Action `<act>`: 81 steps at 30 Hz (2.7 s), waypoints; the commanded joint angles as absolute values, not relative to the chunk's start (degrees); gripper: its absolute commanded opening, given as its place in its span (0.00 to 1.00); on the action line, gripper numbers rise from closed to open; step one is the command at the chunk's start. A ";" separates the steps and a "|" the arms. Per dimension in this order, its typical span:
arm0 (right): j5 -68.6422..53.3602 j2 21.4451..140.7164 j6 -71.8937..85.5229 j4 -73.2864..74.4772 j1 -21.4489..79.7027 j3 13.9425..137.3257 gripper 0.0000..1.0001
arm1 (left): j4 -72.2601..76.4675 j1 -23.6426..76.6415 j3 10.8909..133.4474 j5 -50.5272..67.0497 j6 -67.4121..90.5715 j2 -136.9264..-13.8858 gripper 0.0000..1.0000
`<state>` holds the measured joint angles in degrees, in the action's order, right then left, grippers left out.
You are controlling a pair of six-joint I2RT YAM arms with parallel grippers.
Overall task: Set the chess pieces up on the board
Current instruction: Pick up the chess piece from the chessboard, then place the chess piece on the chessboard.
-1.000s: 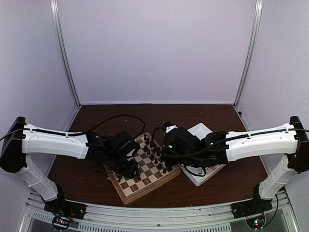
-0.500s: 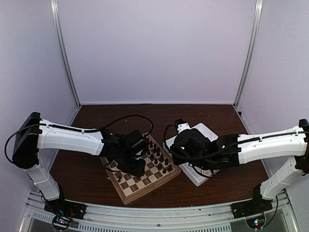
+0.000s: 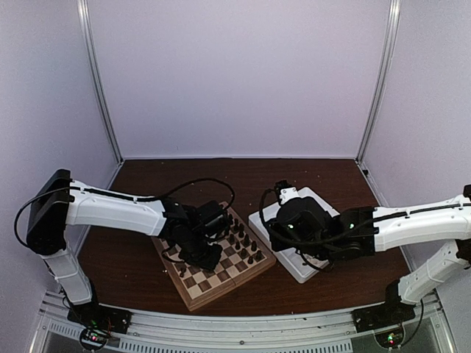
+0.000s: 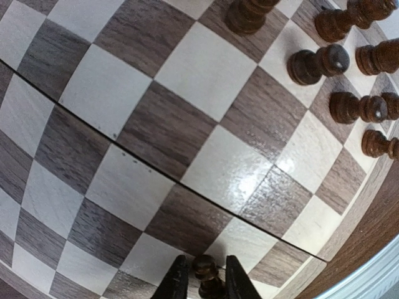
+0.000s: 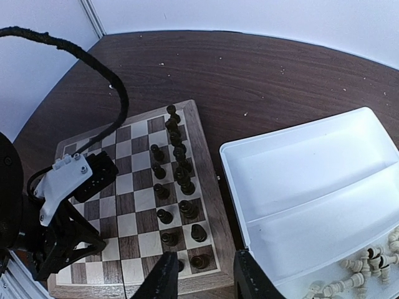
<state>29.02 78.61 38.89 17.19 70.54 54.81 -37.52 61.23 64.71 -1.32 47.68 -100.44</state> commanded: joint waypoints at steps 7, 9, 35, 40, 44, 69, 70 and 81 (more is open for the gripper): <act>30.37 76.98 38.25 16.07 70.85 53.83 0.33 | -38.66 61.49 65.57 -2.06 47.29 -101.21 0.18; 30.28 77.14 38.16 15.98 70.88 53.96 0.34 | -38.67 61.52 65.36 -3.00 47.24 -100.96 0.17; 31.01 76.75 36.99 19.51 70.84 56.63 0.33 | -31.44 61.50 60.70 -12.51 42.42 -92.37 0.09; 31.09 76.12 37.01 20.49 70.84 56.75 0.33 | -29.97 61.34 59.07 -16.16 41.03 -88.92 0.08; 31.01 75.83 37.80 21.58 70.84 57.06 0.33 | -28.60 60.45 57.82 -17.21 39.90 -86.37 0.08; 28.09 77.30 34.08 16.22 70.84 55.81 0.33 | 2.02 55.55 38.12 -21.73 29.32 -79.35 0.09; 28.03 77.34 34.03 16.26 70.84 55.81 0.33 | 4.20 55.49 37.33 -21.85 28.60 -79.78 0.09; 27.60 77.44 33.82 16.18 70.84 55.98 0.32 | 29.46 55.54 27.39 -20.14 23.44 -84.29 0.11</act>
<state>27.86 77.17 34.24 16.91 70.54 55.55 14.94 55.81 29.85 -20.95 26.83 -82.19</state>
